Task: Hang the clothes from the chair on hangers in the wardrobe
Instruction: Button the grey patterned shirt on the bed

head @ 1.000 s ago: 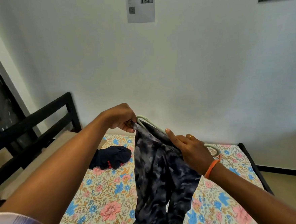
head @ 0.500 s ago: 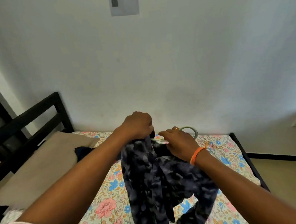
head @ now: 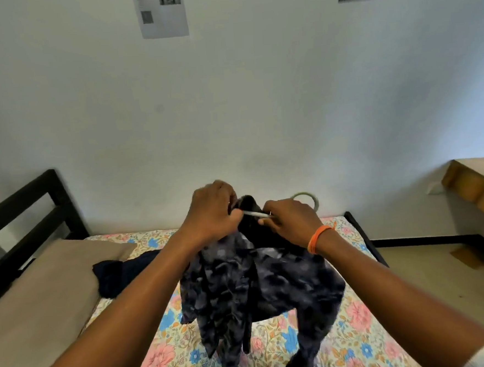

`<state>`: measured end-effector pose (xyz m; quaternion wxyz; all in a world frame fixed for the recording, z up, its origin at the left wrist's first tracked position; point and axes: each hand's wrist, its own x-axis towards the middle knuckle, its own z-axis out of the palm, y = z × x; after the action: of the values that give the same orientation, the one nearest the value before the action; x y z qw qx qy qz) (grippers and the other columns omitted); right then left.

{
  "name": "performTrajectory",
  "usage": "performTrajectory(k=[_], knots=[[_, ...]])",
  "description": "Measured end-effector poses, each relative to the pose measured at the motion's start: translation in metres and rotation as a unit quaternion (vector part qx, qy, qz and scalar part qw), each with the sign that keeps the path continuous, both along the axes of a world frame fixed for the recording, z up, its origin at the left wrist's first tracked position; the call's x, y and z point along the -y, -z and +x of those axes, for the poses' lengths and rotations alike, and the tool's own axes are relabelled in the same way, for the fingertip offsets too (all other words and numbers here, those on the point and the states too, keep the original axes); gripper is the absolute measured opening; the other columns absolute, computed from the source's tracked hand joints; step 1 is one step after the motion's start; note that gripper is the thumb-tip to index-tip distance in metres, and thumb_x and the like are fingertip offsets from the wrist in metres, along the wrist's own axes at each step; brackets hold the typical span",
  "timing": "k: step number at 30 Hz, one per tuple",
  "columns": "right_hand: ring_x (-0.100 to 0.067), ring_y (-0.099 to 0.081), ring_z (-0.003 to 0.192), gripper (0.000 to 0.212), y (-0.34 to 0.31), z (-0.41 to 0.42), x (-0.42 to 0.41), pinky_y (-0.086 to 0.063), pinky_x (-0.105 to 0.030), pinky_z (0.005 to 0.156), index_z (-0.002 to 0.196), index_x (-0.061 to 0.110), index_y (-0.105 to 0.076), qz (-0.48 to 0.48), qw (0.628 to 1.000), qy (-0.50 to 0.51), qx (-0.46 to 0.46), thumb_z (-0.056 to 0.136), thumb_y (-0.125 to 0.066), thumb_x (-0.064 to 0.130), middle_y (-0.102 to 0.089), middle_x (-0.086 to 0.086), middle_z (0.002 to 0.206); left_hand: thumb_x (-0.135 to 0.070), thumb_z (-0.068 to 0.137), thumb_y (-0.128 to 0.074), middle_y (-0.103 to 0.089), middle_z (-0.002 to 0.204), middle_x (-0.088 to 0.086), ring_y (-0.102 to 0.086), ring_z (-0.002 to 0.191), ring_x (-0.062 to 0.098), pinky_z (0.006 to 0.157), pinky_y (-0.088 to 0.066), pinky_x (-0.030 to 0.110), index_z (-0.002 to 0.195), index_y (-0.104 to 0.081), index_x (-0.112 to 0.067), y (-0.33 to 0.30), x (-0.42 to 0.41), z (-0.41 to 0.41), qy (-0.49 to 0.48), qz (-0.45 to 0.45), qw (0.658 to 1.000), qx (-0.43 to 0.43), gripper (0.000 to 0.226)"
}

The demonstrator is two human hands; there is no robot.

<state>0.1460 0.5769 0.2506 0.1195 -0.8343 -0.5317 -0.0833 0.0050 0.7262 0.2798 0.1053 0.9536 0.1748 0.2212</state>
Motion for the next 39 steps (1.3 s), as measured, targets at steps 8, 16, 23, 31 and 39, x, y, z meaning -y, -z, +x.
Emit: performTrajectory(k=[8, 16, 23, 31, 39], knots=[[-0.034, -0.062, 0.078, 0.017, -0.023, -0.009, 0.021, -0.044, -0.039, 0.054, 0.095, 0.008, -0.06, 0.06, 0.981, -0.082, 0.163, 0.094, -0.064, 0.025, -0.065, -0.011, 0.086, -0.033, 0.094, -0.06, -0.069, 0.101, 0.003, -0.063, 0.088, 0.027, 0.072, -0.05, 0.038, 0.122, -0.055, -0.024, -0.005, 0.012, 0.002, 0.057, 0.016, 0.998, -0.034, 0.03], [-0.023, -0.054, 0.106, 0.052, -0.018, -0.025, 0.084, -0.043, -0.039, 0.092, 0.129, 0.008, -0.056, 0.453, 0.881, 0.095, 0.094, 0.085, -0.078, 0.027, -0.055, -0.006, 0.119, -0.024, 0.081, -0.08, -0.073, 0.086, -0.004, -0.066, 0.082, 0.011, 0.072, -0.049, 0.028, 0.098, -0.075, -0.017, -0.008, 0.017, 0.0, 0.13, -0.161, 0.974, 0.093, 0.019], [-0.019, -0.07, 0.074, 0.022, -0.036, -0.021, 0.114, -0.055, -0.032, 0.079, 0.092, 0.011, -0.075, 0.439, 0.833, 0.09, -0.324, 0.097, -0.06, 0.027, -0.074, -0.008, 0.076, -0.023, 0.086, -0.076, -0.074, 0.097, -0.004, -0.066, 0.09, 0.008, 0.072, -0.045, 0.014, 0.102, -0.076, -0.019, -0.02, 0.035, 0.006, 0.201, -0.181, 0.963, 0.011, 0.017], [-0.008, -0.067, 0.073, 0.026, -0.024, -0.029, 0.15, -0.051, -0.032, 0.075, 0.077, 0.013, -0.071, 0.321, 0.909, 0.151, -0.22, 0.099, -0.058, 0.021, -0.073, 0.005, 0.074, -0.021, 0.098, -0.056, -0.059, 0.116, 0.006, -0.056, 0.106, 0.03, 0.079, -0.052, 0.044, 0.11, -0.073, -0.019, -0.015, 0.075, 0.011, 0.159, 0.035, 0.984, 0.077, 0.02], [-0.014, -0.058, 0.118, 0.041, -0.019, -0.059, 0.176, -0.043, -0.048, 0.102, 0.102, 0.031, -0.076, 0.355, 0.902, 0.218, -0.111, 0.092, -0.051, 0.062, -0.064, 0.006, 0.129, -0.015, 0.089, -0.051, -0.071, 0.085, 0.003, -0.064, 0.081, 0.025, 0.069, -0.05, 0.036, 0.091, -0.07, -0.015, -0.021, 0.153, 0.03, 0.252, -0.095, 0.959, 0.091, 0.019]])
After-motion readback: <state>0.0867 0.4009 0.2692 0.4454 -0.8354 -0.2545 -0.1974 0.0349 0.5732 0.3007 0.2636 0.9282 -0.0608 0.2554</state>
